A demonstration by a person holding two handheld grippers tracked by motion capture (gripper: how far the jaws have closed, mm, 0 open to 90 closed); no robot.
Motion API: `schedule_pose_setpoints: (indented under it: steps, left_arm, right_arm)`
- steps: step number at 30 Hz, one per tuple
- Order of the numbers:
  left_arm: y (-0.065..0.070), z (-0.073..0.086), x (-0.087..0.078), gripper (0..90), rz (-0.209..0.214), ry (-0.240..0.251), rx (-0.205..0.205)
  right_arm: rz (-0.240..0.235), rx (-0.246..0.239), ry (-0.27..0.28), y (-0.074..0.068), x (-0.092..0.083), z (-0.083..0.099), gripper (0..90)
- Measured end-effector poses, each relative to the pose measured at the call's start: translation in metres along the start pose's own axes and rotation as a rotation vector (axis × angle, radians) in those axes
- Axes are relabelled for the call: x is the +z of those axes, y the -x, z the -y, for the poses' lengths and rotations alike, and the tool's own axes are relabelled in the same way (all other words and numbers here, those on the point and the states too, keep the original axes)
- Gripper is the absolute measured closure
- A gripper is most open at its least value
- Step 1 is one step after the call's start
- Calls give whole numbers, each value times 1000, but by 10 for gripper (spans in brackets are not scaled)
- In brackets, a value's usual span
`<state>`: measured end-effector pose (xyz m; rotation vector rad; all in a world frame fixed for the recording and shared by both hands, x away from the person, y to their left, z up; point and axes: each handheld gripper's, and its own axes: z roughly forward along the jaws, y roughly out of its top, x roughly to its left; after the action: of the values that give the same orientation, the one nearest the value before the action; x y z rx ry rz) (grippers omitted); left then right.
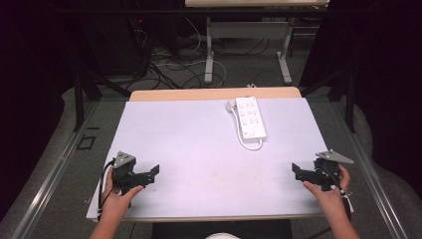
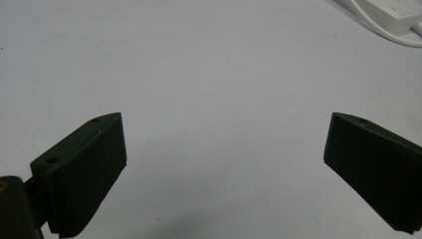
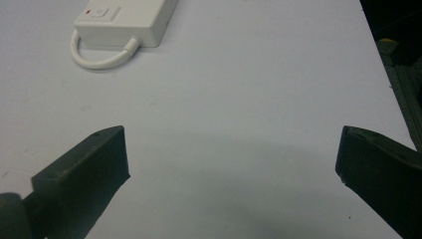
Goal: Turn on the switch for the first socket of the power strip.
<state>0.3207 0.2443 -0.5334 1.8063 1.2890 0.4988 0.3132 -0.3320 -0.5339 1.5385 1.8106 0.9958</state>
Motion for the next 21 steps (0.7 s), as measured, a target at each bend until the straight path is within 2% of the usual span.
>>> schedule_pose_setpoints:
  steps: [3,4,5,8,9,10,21]
  left_arm:
    - [-1,0,-2,31,1,0,-9]
    - [-1,0,-3,31,1,-6,-12]
    - [-1,0,-3,31,1,-6,-12]
    - [-2,0,-5,31,-2,1,-17]
    - [-1,0,-6,31,-2,7,-18]
    - [-1,0,-6,32,-3,8,-19]
    - [-1,-1,-6,54,2,0,-28]
  right_arm:
    - [5,0,17,-1,-1,-2,18]
    - [-2,-6,-10,0,-3,-3,23]
    - [-5,-2,12,-1,-2,-3,27]
    - [6,5,18,-4,-4,-3,46]
    - [17,5,39,-5,-3,-3,47]
    - [11,-1,18,-5,-5,-4,47]
    - [31,17,2,-8,-7,-4,67]
